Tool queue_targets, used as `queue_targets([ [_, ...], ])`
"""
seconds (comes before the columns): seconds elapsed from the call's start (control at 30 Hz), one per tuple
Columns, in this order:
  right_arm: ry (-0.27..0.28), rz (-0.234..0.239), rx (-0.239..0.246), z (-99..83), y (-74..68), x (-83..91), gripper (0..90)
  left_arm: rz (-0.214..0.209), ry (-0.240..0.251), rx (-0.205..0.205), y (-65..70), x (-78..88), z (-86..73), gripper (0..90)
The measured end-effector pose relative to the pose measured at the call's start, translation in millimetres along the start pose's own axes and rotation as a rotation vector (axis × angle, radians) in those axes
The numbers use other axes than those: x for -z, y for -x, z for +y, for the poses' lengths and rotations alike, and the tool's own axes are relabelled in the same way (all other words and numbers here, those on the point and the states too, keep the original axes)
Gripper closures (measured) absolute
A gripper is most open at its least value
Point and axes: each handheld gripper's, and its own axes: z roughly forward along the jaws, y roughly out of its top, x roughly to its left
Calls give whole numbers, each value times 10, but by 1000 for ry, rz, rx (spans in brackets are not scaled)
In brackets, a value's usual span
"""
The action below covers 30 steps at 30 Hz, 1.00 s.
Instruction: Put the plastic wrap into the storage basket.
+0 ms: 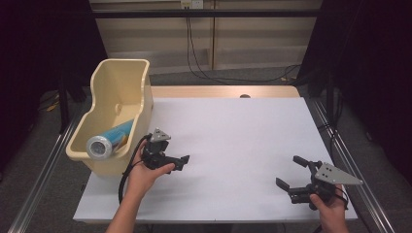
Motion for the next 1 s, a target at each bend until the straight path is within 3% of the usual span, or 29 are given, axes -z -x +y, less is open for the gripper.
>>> queue_targets([
  [0.07, -2, 0, -1, 0, -3, -2, 10, 7, 50, -42, 44, 27, -71, 21],
  [0.13, -3, 1, -1, 2, -6, -2, 10, 8, 65, -41, 60, 38, -95, 21],
  [0.23, -3, 0, -1, 1, -8, -6, 10, 16, 138, -49, 83, 94, -176, 21],
  [0.27, -3, 0, -1, 1, -8, -6, 10, 16, 138, -49, 83, 94, -176, 21],
  [0.3, -3, 1, 0, 2, -11, -6, 10, 15, 186, -50, 77, 126, -218, 21],
  [0.43, -2, 3, 0, 3, -11, -11, 10, 25, 255, -47, 69, 192, -261, 20],
  [0.57, -3, 4, 3, 3, -15, -14, 10, 13, 287, -58, 80, 220, -289, 17],
  [0.83, -3, 4, 5, 5, -19, -16, 10, 4, 398, -91, 126, 306, -363, 9],
  [1.0, -1, 5, 8, 11, -31, -21, 10, 6, 422, -87, 154, 320, -390, 2],
])
